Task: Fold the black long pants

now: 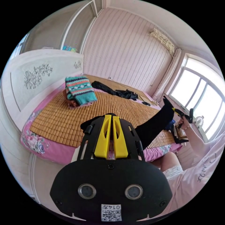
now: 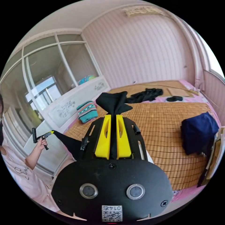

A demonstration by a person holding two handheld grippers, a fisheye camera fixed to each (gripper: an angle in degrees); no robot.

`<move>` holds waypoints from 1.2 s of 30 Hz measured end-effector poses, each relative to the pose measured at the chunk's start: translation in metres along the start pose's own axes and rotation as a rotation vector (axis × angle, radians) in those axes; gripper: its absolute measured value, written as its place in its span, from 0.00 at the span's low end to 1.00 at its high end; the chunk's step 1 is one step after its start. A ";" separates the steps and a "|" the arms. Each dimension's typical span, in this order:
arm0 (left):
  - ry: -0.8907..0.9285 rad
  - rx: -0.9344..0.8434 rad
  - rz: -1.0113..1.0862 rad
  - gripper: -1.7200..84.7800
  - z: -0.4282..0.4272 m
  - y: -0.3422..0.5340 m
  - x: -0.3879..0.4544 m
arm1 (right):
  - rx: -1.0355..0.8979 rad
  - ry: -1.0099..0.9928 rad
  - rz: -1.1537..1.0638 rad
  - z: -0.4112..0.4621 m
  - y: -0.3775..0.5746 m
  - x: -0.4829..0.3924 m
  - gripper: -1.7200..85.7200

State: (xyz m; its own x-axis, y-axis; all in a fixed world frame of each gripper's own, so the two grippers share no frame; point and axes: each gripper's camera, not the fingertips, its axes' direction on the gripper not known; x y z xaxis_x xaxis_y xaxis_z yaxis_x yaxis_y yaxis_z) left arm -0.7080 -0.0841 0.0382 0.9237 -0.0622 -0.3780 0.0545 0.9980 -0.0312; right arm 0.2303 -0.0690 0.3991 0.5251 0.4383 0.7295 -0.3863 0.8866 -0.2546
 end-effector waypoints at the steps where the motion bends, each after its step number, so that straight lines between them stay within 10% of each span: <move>1: -0.012 0.011 0.001 0.01 -0.002 -0.002 -0.002 | 0.042 0.071 0.025 -0.024 0.002 0.018 0.06; 14: -0.100 -0.426 -0.356 0.01 0.118 0.112 -0.063 | -0.316 0.390 0.471 -0.036 0.139 0.139 0.11; 20: -0.131 -0.389 -0.178 0.03 0.128 0.076 -0.032 | -0.424 0.353 0.114 0.015 0.110 0.086 0.12; 30: -0.263 -0.526 0.034 0.06 0.250 0.074 0.008 | -0.571 -0.245 -0.439 0.180 0.104 -0.098 0.13; 36: 0.031 -0.354 -0.055 0.01 0.178 0.074 -0.005 | -0.625 -0.418 -0.646 0.215 0.114 -0.167 0.13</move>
State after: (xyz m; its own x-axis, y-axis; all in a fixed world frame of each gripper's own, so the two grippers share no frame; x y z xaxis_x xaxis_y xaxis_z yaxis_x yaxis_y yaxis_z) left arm -0.6413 -0.0080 0.2023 0.9108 -0.1217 -0.3944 -0.0359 0.9286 -0.3693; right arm -0.0645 -0.0728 0.3847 0.1375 -0.1375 0.9809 0.4129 0.9081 0.0694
